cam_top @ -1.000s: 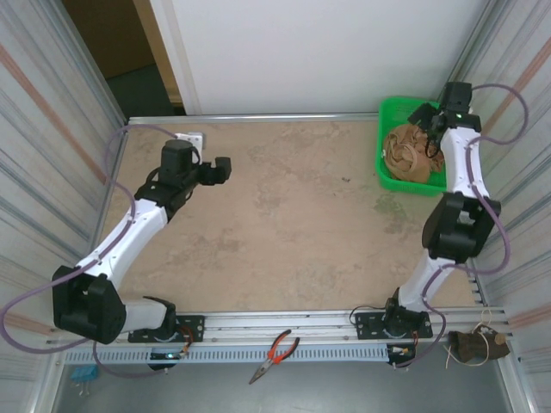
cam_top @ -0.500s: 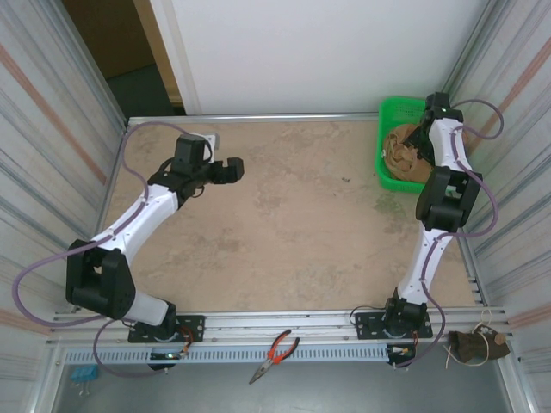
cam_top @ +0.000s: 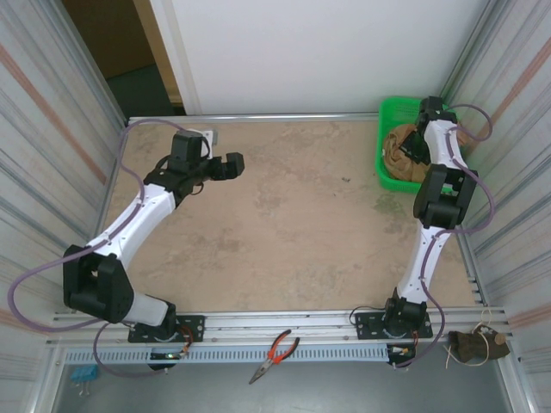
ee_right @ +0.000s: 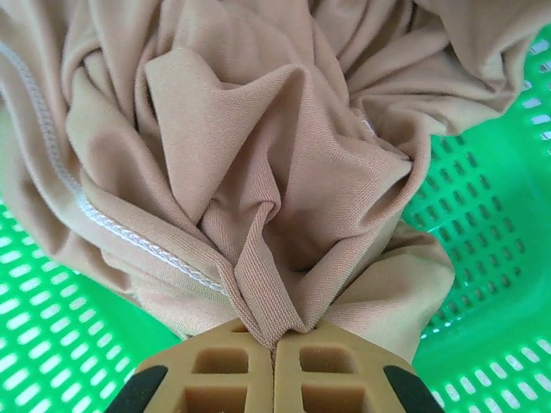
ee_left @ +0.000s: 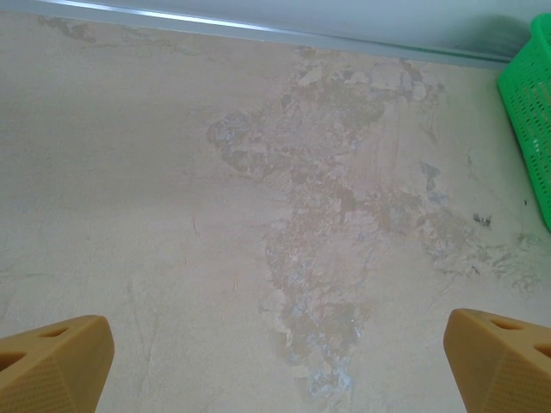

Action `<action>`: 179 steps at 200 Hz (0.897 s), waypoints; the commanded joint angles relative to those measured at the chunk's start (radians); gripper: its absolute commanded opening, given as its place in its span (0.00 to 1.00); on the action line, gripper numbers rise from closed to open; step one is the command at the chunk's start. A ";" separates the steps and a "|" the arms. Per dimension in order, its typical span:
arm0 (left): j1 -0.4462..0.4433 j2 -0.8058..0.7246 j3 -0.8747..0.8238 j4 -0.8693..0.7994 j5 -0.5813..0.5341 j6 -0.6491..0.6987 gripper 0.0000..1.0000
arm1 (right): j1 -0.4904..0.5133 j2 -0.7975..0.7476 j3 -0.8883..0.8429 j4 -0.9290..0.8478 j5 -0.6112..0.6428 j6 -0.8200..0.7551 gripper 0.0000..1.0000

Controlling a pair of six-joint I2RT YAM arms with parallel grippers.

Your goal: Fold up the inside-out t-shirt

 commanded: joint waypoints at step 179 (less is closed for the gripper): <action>-0.002 -0.095 0.201 0.026 0.128 -0.057 0.99 | 0.436 -0.464 0.184 0.376 -0.796 0.074 0.00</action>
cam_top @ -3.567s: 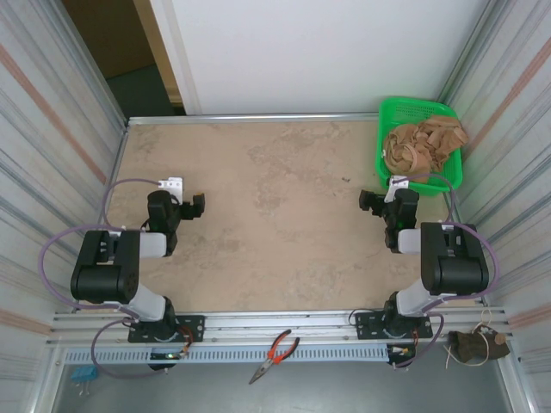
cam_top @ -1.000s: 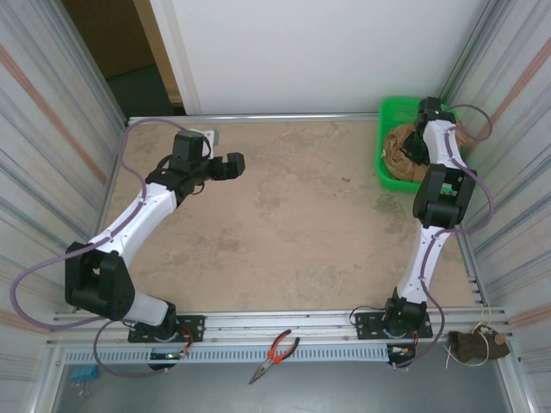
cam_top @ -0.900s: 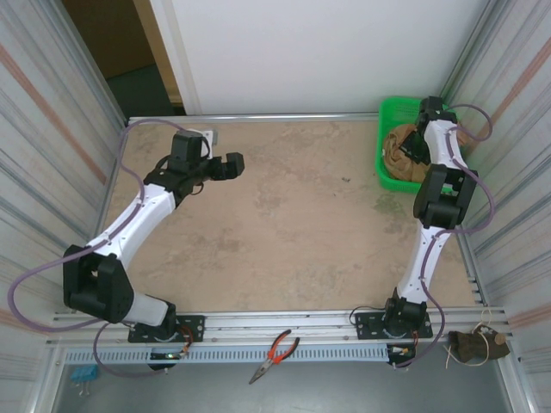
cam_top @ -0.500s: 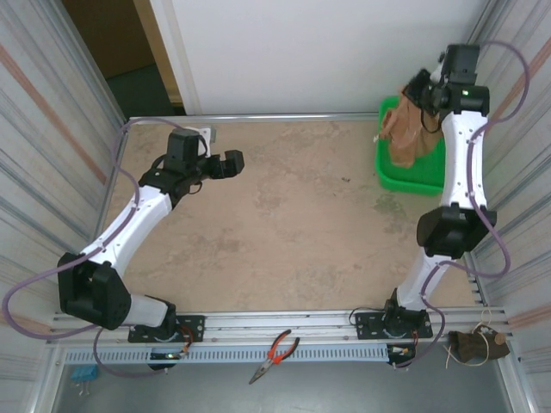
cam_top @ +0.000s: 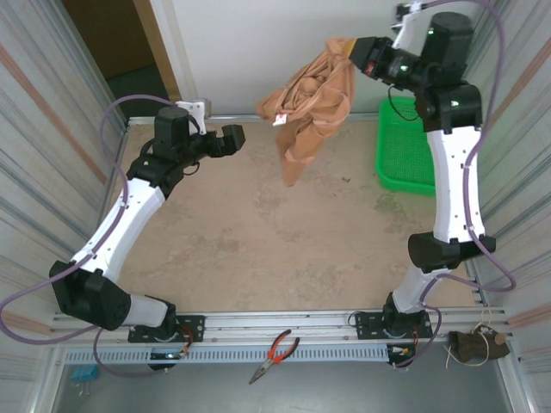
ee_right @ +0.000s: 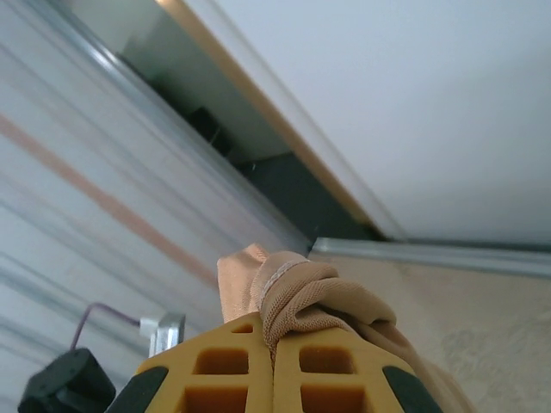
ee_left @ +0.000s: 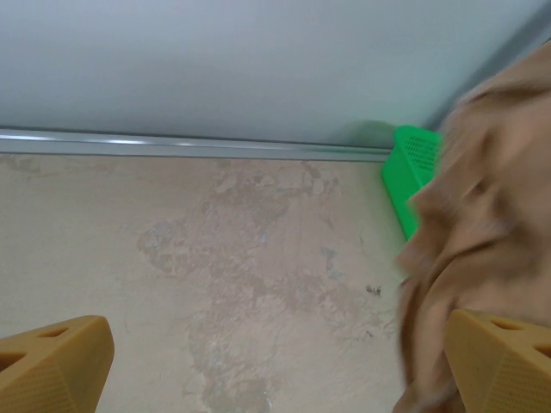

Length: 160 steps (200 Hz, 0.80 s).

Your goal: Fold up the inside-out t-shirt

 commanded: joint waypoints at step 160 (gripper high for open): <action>-0.020 0.135 -0.051 0.151 0.114 -0.003 0.99 | 0.214 0.112 -0.345 0.246 -0.224 -0.032 0.00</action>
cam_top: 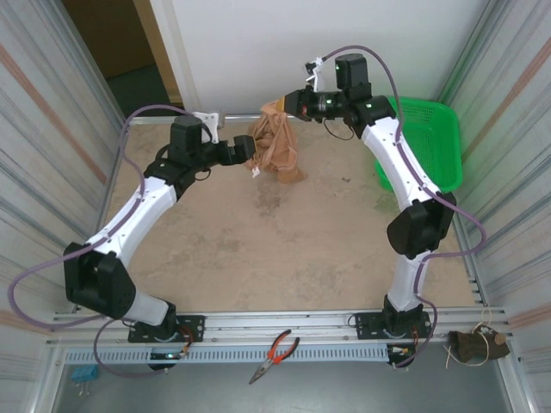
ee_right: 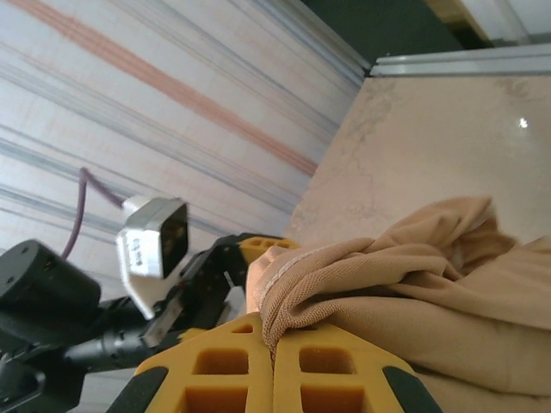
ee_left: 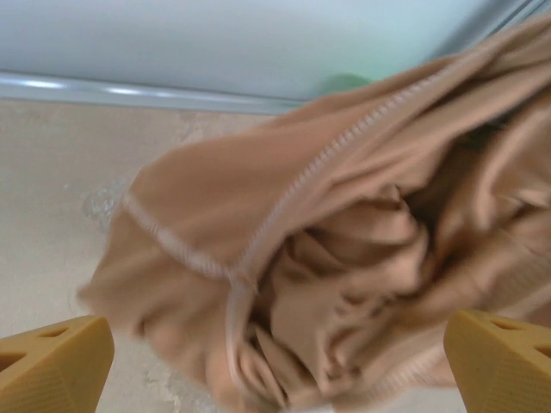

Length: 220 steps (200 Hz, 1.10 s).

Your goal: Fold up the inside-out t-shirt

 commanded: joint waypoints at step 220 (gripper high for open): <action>-0.076 0.310 0.064 0.133 0.050 0.007 0.04 | -0.038 -0.203 -0.413 0.219 -0.057 0.055 0.00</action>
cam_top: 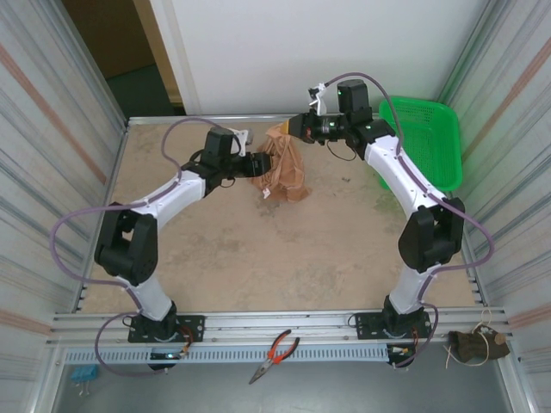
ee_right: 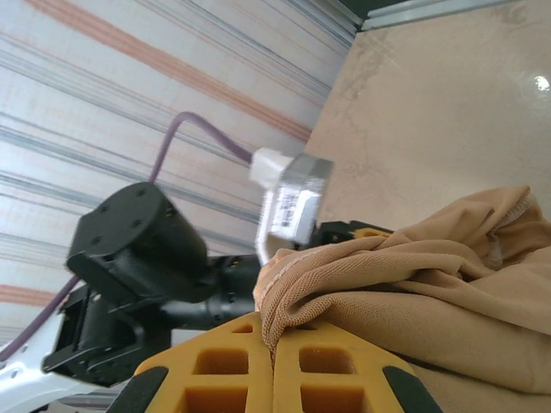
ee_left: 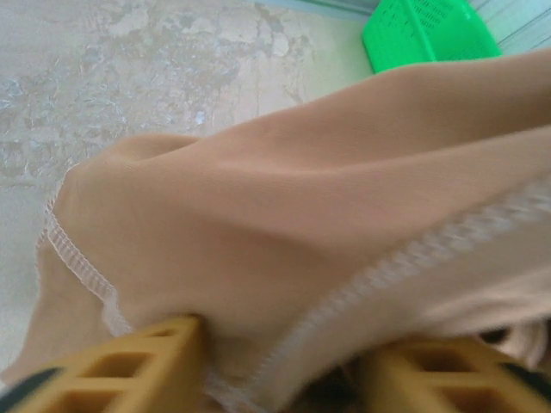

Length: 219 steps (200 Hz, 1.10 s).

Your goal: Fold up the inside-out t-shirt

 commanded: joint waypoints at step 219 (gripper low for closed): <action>0.001 -0.354 -0.084 -0.221 -0.121 0.012 0.00 | 0.332 -0.194 -0.562 0.107 0.654 0.119 0.77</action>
